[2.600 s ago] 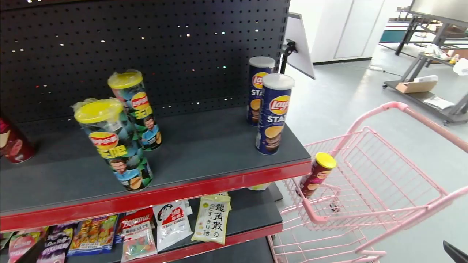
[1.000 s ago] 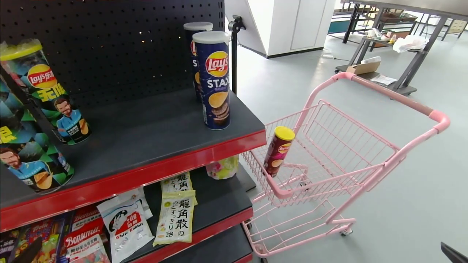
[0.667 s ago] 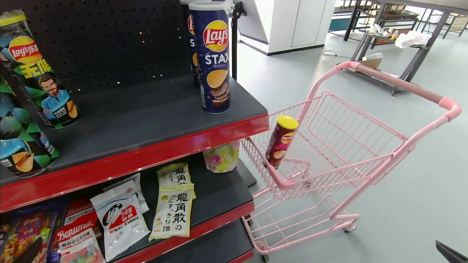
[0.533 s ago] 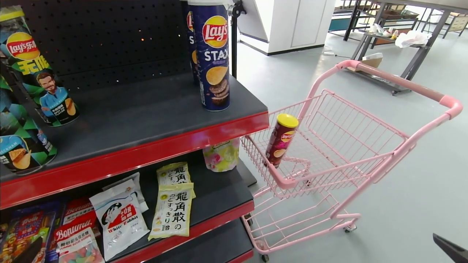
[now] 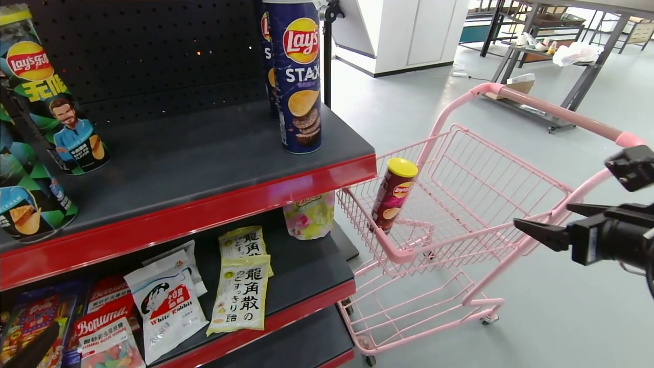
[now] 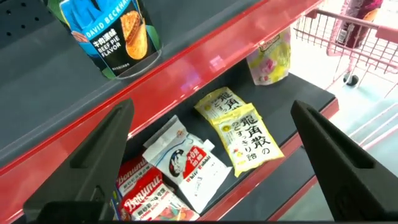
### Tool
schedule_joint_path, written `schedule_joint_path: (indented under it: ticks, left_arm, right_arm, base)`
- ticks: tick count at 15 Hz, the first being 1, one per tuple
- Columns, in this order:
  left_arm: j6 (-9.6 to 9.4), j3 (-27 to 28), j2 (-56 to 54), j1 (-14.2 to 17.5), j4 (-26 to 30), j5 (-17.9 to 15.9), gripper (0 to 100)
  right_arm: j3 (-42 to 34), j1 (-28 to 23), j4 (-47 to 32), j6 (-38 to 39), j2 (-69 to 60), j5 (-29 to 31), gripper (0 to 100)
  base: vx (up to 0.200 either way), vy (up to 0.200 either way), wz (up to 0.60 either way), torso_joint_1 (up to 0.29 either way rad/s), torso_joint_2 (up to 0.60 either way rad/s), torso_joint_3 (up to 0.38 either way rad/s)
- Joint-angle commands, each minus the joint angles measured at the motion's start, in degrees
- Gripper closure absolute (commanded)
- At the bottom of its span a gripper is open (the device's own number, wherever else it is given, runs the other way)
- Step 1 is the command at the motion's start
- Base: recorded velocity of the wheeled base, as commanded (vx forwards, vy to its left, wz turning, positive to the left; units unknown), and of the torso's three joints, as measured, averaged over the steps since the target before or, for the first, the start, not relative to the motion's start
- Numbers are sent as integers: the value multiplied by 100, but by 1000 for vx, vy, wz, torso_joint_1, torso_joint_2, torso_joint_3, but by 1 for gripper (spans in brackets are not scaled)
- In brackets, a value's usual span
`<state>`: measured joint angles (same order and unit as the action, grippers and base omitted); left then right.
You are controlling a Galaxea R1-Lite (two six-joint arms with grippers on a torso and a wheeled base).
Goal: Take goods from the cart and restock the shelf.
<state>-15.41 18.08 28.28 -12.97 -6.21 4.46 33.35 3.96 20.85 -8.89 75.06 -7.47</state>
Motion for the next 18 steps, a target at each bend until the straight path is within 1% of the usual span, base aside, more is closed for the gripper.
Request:
schedule_joint_path:
  ticks: [1,2,4,5,6,7,9,10,12,16,18]
  left_arm:
    - [3,73,142,5,-4,72,0]
    - [3,108,222,5,-4,81,0]
    - [12,152,406,5,-4,72,0]
    - [47,214,520,-4,-4,55,0]
    - [126,258,591,-4,-12,46,0]
    - [293,416,723,5,-4,28,0]
    - [302,548,828,-4,-4,-24,0]
    - [302,548,828,-4,-4,-42,0]
    - [302,407,705,-12,5,-235,0]
    - [293,381,705,-12,5,-235,0]
    - [284,372,687,-12,5,-226,0]
  right_arm:
    - [453,219,719,89,1591,-457,0]
    - [769,360,825,159,2048,-474,0]
    - [1455,571,851,599,2760,-527,0]
    - [1824,650,851,766,3111,-536,0]
    - [2008,676,851,792,3287,-545,0]
    - [2246,773,904,801,3560,-571,0]
    - [2290,834,1167,801,3894,-791,0]
    - [2281,834,1229,801,3946,-800,0]
    - [2307,878,1616,810,4219,-808,0]
    - [2685,861,1703,810,4544,-993,0]
    - [3098,843,1712,810,4834,-1046,0]
  base:
    - [0,0,0,0,0,0]
    - [0,0,0,0,0,0]
    - [0,0,0,0,0,0]
    - [0,0,0,0,0,0]
    - [0,0,0,0,0,0]
    - [0,0,0,0,0,0]
    - [0,0,0,0,0,0]
    - [0,0,0,0,0,0]
    - [0,0,0,0,0,0]
    - [0,0,0,0,0,0]
    - [0,0,0,0,0,0]
